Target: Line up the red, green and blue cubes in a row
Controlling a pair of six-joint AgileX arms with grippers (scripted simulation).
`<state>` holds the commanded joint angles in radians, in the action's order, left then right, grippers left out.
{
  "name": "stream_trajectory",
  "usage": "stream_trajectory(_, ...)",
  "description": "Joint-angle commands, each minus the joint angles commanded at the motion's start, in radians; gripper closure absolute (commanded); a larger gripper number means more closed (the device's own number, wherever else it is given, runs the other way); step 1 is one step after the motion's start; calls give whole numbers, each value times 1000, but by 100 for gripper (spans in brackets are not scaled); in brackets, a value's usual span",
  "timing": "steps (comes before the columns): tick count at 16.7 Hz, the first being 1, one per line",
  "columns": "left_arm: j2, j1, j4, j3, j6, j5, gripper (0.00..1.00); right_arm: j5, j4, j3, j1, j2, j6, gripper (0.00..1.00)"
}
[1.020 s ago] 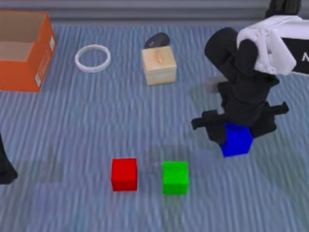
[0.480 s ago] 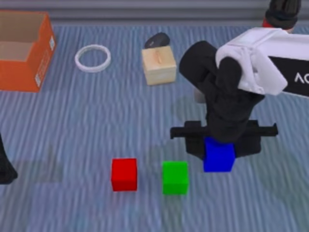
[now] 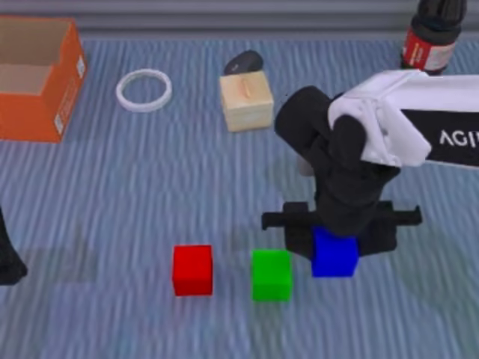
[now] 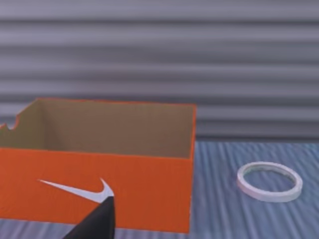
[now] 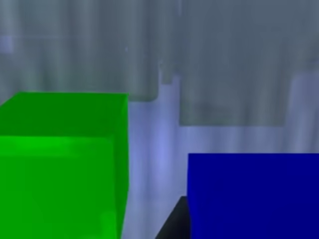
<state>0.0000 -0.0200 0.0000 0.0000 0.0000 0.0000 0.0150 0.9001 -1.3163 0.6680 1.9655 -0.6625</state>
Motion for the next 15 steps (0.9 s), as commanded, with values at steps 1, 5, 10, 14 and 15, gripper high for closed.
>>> stream_trajectory(1, 0, 0, 0, 0, 0, 0, 0, 1, -41, 22, 0, 15, -1, 100)
stream_trajectory(5, 0, 0, 0, 0, 0, 0, 0, 3, -143, 80, 1, 59, -8, 100)
stream_trajectory(10, 0, 0, 0, 0, 0, 0, 0, 3, -144, 81, 1, 60, -8, 85)
stream_trajectory(14, 0, 0, 0, 0, 0, 0, 0, 3, -144, 81, 1, 60, -8, 55)
stream_trajectory(15, 0, 0, 0, 0, 0, 0, 0, 3, -144, 81, 1, 60, -8, 47)
